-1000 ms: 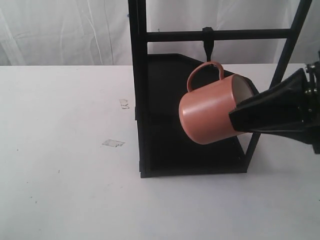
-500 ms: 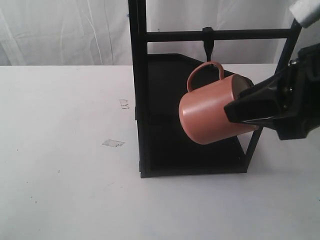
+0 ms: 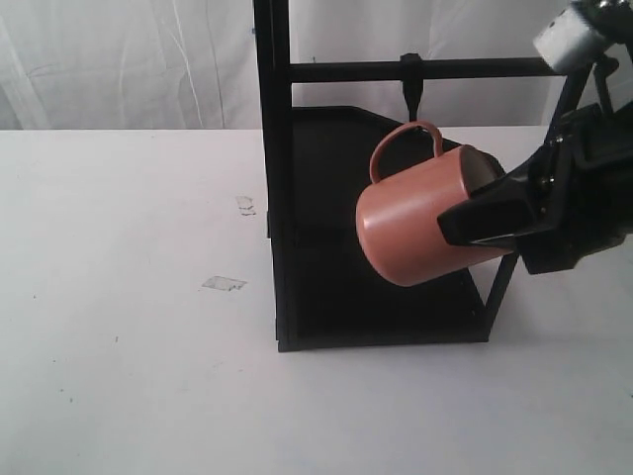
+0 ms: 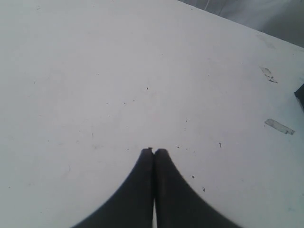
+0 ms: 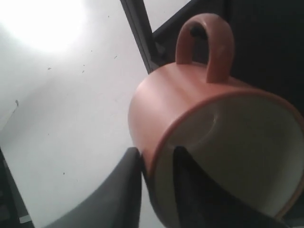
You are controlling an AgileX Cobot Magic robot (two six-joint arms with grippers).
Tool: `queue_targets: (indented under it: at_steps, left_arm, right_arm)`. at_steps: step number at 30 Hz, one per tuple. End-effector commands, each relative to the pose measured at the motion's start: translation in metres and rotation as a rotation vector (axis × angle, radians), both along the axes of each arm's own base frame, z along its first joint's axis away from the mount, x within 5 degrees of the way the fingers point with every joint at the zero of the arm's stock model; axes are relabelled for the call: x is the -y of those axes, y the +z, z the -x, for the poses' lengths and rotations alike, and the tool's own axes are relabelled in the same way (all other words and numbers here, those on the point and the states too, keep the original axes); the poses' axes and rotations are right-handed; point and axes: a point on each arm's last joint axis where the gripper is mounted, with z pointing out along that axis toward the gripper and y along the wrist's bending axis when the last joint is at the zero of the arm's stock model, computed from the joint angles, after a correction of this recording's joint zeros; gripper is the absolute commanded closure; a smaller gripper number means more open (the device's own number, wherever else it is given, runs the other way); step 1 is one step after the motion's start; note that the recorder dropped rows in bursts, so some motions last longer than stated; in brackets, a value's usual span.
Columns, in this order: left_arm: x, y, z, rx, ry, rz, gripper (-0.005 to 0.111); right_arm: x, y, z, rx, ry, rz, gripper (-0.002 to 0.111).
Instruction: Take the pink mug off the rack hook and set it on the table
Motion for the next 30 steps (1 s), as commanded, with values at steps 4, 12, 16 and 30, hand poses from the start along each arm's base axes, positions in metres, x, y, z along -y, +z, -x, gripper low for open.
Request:
queue_targets:
  at_steps: [4, 12, 16, 30]
  left_arm:
    - [0.0, -0.001, 0.0, -0.001, 0.003, 0.008, 0.107]
    - [0.0, -0.001, 0.0, -0.001, 0.003, 0.008, 0.107]
    - [0.0, -0.001, 0.0, -0.001, 0.003, 0.008, 0.107]
    - [0.0, -0.001, 0.0, -0.001, 0.003, 0.008, 0.107]
  right_arm:
    - [-0.001, 0.001, -0.001, 0.058, 0.044, 0.019, 0.108]
    - [-0.004, 0.008, 0.007, 0.111, 0.125, -0.013, 0.108]
    - [-0.004, 0.017, 0.017, 0.16, 0.134, -0.026, 0.108]
    - [-0.002, 0.041, 0.064, 0.102, 0.129, -0.13, 0.108]
